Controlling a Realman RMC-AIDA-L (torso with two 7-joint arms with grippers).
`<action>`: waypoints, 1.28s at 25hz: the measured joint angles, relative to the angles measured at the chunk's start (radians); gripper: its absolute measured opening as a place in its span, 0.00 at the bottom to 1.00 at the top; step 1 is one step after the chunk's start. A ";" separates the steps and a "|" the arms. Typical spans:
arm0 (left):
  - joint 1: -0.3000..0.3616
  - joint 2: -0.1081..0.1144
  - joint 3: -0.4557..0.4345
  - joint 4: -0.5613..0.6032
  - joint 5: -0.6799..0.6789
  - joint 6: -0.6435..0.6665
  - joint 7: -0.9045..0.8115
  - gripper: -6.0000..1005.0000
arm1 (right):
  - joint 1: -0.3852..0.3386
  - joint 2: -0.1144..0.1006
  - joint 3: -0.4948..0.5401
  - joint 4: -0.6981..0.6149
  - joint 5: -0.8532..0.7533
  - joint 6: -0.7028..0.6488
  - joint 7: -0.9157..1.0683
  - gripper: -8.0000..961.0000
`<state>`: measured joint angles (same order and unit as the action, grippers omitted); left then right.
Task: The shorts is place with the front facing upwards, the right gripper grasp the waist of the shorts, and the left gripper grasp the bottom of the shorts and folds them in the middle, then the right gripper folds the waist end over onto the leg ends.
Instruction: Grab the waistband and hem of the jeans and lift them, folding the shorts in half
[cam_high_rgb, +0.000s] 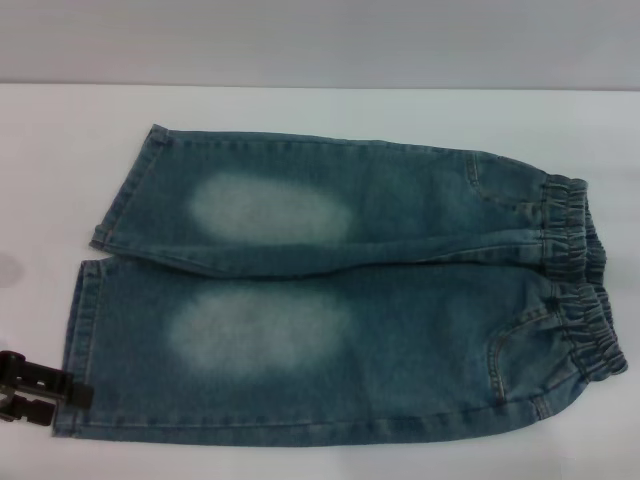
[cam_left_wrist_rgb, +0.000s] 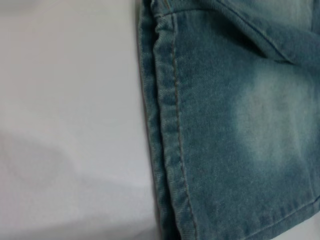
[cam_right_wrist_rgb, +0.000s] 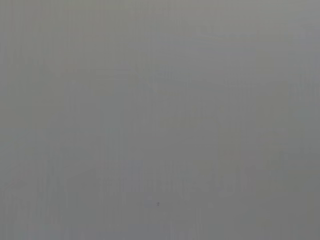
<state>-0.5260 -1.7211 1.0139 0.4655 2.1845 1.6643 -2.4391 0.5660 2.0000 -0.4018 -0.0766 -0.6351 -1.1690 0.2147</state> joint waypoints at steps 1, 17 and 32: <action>0.000 0.000 0.000 0.000 0.000 0.000 0.000 0.83 | 0.000 0.000 0.000 0.000 0.000 0.000 0.000 0.64; 0.000 -0.005 0.000 -0.001 0.001 -0.003 0.000 0.83 | 0.001 -0.004 0.000 0.002 0.000 0.000 0.001 0.64; -0.002 -0.010 0.011 -0.001 0.002 -0.012 -0.001 0.82 | 0.005 -0.010 0.000 0.011 -0.017 0.000 0.011 0.64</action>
<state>-0.5277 -1.7307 1.0246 0.4647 2.1860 1.6519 -2.4402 0.5706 1.9896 -0.4018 -0.0659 -0.6522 -1.1688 0.2255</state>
